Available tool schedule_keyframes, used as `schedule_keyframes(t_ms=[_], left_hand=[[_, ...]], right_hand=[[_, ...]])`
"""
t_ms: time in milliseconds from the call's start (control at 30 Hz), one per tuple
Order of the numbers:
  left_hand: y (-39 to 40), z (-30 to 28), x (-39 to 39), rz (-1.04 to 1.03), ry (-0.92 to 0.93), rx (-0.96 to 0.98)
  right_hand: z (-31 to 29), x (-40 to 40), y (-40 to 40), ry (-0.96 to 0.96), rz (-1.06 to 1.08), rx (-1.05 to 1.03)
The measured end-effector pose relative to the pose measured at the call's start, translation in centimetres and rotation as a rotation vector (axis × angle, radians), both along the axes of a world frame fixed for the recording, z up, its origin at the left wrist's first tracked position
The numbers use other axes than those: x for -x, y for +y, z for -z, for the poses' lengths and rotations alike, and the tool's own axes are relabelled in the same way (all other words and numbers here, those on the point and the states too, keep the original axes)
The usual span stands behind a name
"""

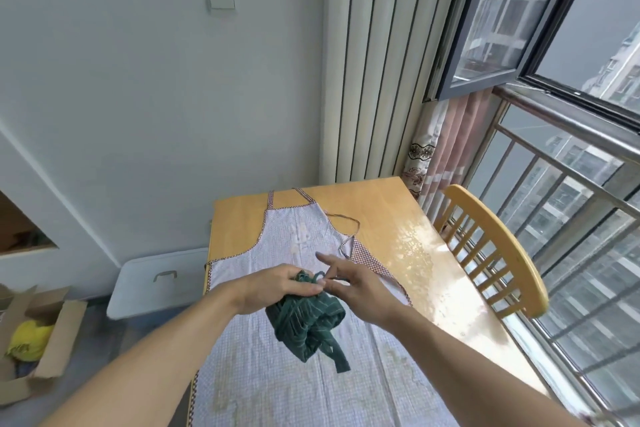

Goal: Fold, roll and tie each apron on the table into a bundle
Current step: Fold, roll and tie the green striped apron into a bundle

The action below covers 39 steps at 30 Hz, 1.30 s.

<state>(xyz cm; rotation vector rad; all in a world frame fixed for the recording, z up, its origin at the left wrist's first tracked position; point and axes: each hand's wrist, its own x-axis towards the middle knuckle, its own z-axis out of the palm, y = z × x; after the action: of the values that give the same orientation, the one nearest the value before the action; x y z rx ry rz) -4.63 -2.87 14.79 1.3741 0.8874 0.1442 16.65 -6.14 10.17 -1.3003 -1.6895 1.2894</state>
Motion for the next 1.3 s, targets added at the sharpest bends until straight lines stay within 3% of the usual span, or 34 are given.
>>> schedule_keyframes(t_ms=[67, 300, 567, 733, 867, 967, 1133, 1200, 1300], left_hand=[[0.4, 0.1, 0.5, -0.006, 0.01, 0.043], [0.5, 4.7, 4.7, 0.002, 0.19, 0.056], [3.5, 10.0, 6.0, 0.311, 0.473, -0.089], [6.5, 15.2, 2.3, 0.528, 0.583, -0.175], [8.9, 20.8, -1.6, 0.65, 0.562, -0.218], [9.3, 23.9, -3.0, 0.496, 0.571, -0.34], [5.9, 28.2, -3.0, -0.128, 0.494, -1.014], [4.7, 29.3, -3.2, -0.265, 0.448, -1.044], [3.7, 29.2, -3.8, -0.347, 0.393, -0.896]], right_hand=[[0.1, 0.4, 0.0, 0.068, 0.011, 0.047], [3.2, 5.3, -0.6, -0.188, 0.137, 0.039], [6.6, 7.6, -0.8, -0.246, 0.221, 0.153], [10.4, 6.2, 1.1, -0.628, 0.135, 0.079], [14.7, 4.0, 2.4, -0.777, 0.139, 0.152], [16.6, 2.3, 2.9, -0.772, 0.187, 0.175], [18.6, 0.8, 3.4, -0.734, 0.232, 0.185], [18.8, 0.4, 4.3, -0.719, 0.234, 0.172], [18.7, 0.5, 5.1, -0.709, 0.201, 0.159]])
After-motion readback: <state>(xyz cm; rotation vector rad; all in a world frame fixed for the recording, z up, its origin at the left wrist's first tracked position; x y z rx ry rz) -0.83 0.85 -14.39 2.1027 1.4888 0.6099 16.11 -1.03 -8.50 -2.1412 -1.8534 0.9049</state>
